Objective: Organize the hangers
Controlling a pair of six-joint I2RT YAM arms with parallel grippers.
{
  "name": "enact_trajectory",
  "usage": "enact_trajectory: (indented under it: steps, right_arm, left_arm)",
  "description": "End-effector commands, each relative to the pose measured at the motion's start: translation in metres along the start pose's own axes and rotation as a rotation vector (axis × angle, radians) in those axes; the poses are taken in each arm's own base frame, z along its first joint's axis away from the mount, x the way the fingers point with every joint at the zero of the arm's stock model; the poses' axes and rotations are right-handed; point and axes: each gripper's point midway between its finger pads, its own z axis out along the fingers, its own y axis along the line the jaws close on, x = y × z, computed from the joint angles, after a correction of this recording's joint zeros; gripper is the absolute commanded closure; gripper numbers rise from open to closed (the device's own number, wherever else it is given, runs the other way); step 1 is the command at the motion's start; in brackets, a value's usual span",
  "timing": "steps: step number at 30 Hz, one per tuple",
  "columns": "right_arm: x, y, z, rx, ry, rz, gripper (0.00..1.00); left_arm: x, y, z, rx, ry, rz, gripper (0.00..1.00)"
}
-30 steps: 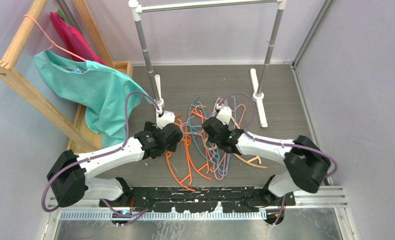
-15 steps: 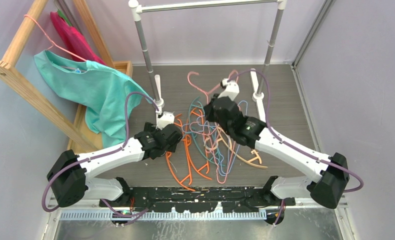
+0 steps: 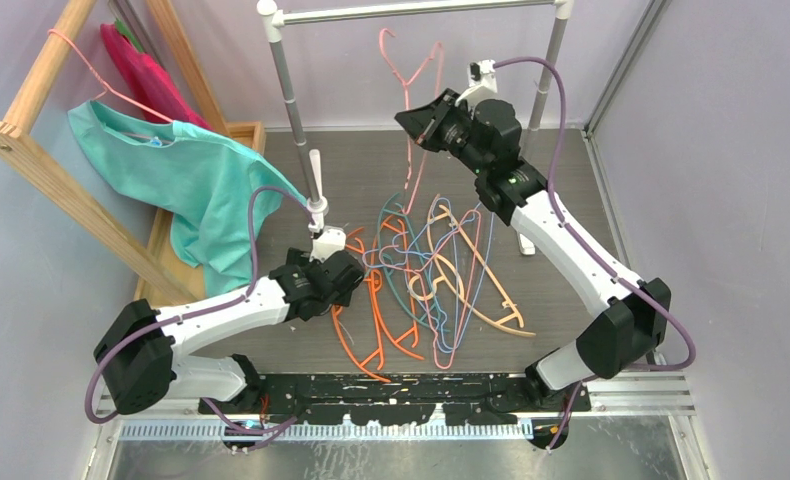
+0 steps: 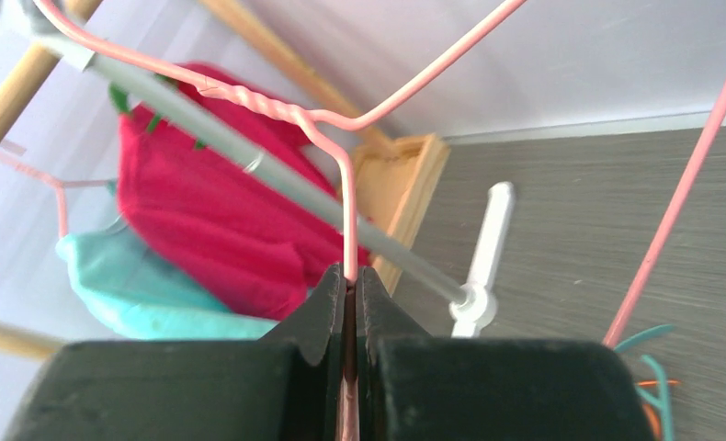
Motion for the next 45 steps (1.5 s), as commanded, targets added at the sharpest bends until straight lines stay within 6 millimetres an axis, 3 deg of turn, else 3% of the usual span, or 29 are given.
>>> enact_trajectory:
  steps: [1,7,12,16,20,31,39,43,45]
  right_arm:
    - [-0.041,0.088,-0.021,-0.316,-0.065,-0.025,0.99]
    - [-0.027,0.086,-0.03,-0.341,-0.017,-0.052,0.99]
    - [-0.015,0.085,-0.051,-0.361,0.018,-0.084,0.99]
    - [-0.038,0.099,-0.067,-0.377,-0.051,-0.131,0.99]
    - [-0.067,0.098,-0.063,-0.343,-0.119,-0.144,0.99]
    - [-0.124,0.033,-0.03,-0.223,-0.229,-0.042,0.99]
    - [-0.129,-0.028,-0.031,-0.125,-0.237,0.078,0.99]
    - [-0.12,-0.043,-0.037,-0.087,-0.219,0.092,0.83]
    - [-0.114,-0.046,-0.042,-0.064,-0.209,0.087,0.67]
  left_arm:
    - [-0.002,0.004,0.001,-0.027,-0.022,-0.028,0.02]
    - [0.006,0.004,0.009,-0.057,0.005,-0.002,0.02]
    - [0.011,0.001,0.014,-0.063,0.02,0.005,0.02]
    - [0.007,-0.002,0.013,-0.052,0.015,0.0,0.02]
    - [0.003,-0.004,0.01,-0.04,0.007,-0.013,0.02]
    - [-0.002,0.004,0.003,-0.048,-0.007,-0.027,0.02]
    - [-0.001,0.009,0.0,-0.059,-0.004,-0.021,0.02]
    - [0.001,0.009,0.001,-0.062,-0.001,-0.019,0.02]
    - [0.0,0.009,0.001,-0.06,-0.003,-0.022,0.02]
